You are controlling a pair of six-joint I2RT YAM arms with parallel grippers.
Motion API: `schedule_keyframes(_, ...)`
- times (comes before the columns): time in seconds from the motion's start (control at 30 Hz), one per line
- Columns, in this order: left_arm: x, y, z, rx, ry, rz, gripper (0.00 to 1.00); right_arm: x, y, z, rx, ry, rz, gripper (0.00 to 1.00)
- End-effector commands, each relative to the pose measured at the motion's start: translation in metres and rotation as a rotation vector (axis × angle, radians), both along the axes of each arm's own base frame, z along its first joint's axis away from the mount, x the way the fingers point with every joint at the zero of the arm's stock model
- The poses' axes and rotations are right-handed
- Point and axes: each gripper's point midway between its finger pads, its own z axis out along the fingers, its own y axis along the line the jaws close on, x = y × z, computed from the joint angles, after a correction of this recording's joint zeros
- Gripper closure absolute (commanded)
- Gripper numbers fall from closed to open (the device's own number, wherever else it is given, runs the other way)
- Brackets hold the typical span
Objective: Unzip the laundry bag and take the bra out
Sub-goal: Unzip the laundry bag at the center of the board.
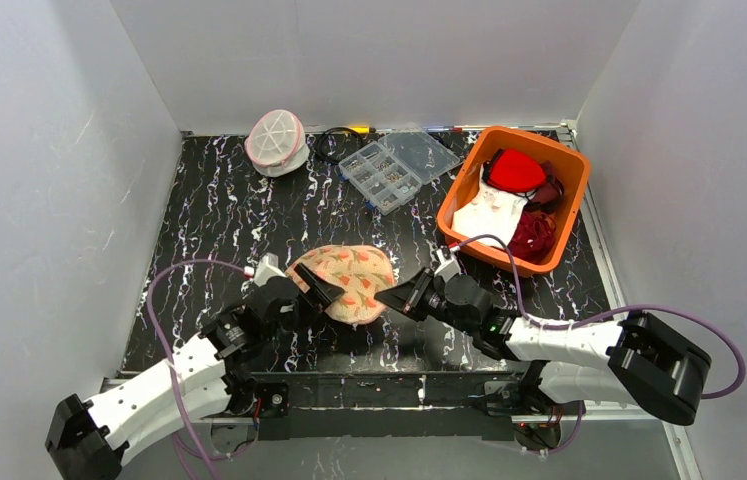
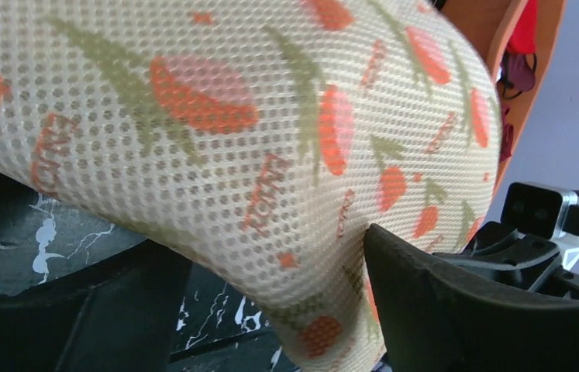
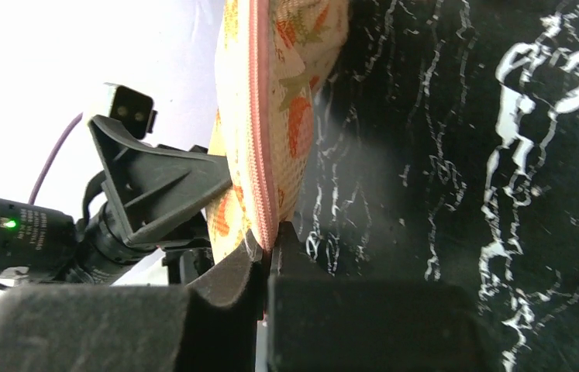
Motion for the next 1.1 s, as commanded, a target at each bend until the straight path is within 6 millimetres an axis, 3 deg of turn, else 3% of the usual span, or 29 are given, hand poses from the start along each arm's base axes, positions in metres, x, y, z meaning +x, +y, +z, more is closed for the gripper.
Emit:
schedule_keyframes(0.0, -0.012, -0.022, -0.009, -0.188, 0.016, -0.060, 0.20, 0.007, -0.002, 0.018, 0.104, -0.030, -0.047, 0.99)
schedule_keyframes(0.27, -0.010, -0.004, -0.032, -0.259, -0.015, 0.048, 0.19, 0.003, -0.019, 0.001, 0.076, 0.009, -0.086, 0.99)
schedule_keyframes(0.5, 0.001, 0.034, -0.040, -0.064, -0.074, 0.164, 0.27, -0.012, -0.041, -0.027, -0.049, 0.051, -0.073, 0.99)
schedule_keyframes(0.73, 0.016, 0.027, -0.046, 0.024, -0.071, 0.166, 0.31, -0.023, -0.053, -0.044, -0.089, 0.090, -0.060, 0.99)
schedule_keyframes(0.87, 0.030, 0.022, -0.047, 0.043, -0.084, 0.164, 0.47, -0.030, -0.061, -0.053, -0.111, 0.107, -0.055, 0.99)
schedule_keyframes(1.07, 0.043, 0.024, -0.032, 0.126, -0.120, 0.138, 0.95, -0.037, -0.076, -0.066, -0.158, 0.130, -0.062, 0.99)
